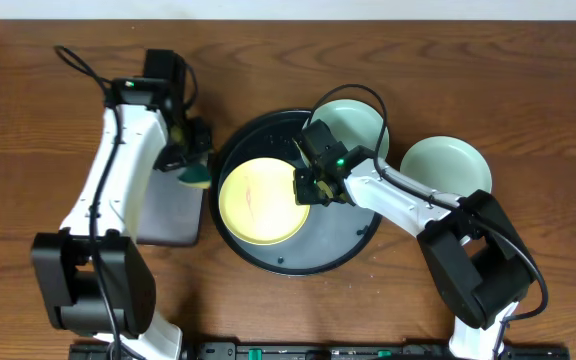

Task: Clean dirty plates on tray and stack at the side
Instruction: 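Move right gripper to the yellow plate rim and grip it, then scrub the yellow plate with the sponge held in the left gripper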

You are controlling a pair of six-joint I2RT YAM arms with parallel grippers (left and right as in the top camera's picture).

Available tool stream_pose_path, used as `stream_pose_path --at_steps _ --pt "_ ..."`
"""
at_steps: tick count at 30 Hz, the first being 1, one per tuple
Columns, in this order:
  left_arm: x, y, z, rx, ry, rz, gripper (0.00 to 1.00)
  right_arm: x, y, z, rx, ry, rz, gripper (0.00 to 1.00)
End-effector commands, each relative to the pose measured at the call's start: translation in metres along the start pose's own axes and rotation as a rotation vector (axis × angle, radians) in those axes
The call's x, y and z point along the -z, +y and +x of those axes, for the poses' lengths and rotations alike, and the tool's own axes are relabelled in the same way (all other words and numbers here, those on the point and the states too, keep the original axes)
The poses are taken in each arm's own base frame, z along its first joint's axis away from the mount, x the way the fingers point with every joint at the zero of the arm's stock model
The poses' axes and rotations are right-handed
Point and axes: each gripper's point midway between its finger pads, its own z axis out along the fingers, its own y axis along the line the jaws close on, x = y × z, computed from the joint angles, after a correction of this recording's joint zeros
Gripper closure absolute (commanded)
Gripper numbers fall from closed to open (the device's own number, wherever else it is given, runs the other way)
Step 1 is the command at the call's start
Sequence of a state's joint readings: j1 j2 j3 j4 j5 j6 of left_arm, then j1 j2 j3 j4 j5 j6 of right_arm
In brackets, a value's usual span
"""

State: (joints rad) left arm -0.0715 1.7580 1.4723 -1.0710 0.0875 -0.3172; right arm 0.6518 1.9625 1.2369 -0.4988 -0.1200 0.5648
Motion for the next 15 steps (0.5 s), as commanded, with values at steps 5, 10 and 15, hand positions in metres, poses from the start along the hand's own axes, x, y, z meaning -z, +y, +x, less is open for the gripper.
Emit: stream_pose_path --at_steps 5,10,15 --pt "-0.052 -0.041 0.047 -0.069 0.078 0.054 0.93 -0.004 -0.005 -0.004 -0.006 0.000 0.011 0.99" --pt "-0.083 -0.056 0.063 -0.128 0.101 0.054 0.93 -0.004 -0.005 -0.004 -0.006 -0.001 0.011 0.99" --pt "-0.110 -0.067 0.082 -0.167 0.177 0.034 0.92 -0.004 -0.004 -0.004 -0.006 0.001 0.008 0.99"
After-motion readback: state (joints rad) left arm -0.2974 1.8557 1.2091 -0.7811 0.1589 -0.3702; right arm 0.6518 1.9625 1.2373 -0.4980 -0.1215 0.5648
